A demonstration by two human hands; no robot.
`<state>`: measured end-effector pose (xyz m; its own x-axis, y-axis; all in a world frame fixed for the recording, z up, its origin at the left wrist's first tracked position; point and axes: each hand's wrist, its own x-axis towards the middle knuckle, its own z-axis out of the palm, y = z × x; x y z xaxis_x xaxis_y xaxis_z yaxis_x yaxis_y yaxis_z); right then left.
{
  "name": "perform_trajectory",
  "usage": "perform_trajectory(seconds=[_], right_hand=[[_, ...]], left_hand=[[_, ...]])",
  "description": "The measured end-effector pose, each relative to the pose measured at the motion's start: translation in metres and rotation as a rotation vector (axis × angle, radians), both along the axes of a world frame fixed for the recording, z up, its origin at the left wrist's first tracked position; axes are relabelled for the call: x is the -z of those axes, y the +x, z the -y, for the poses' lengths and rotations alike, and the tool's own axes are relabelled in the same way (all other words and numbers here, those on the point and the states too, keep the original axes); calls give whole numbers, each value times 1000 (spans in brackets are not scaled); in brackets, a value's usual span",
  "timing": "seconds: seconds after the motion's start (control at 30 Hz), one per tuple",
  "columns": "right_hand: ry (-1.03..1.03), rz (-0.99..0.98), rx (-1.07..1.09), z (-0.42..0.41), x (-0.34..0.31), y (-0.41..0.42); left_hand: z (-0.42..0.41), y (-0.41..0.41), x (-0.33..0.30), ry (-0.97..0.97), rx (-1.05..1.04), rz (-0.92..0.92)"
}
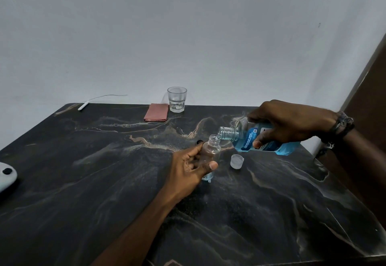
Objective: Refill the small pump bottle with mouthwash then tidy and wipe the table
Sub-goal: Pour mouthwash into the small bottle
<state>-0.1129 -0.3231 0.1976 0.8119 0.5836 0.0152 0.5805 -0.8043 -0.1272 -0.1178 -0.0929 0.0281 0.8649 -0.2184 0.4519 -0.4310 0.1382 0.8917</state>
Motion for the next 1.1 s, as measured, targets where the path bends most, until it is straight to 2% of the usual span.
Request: perform_trajectory(seconds=[1.1], right_hand=[[-104,24,62,-4,-5,-2]], left_hand=[[0,-2,1,6,-34,-19]])
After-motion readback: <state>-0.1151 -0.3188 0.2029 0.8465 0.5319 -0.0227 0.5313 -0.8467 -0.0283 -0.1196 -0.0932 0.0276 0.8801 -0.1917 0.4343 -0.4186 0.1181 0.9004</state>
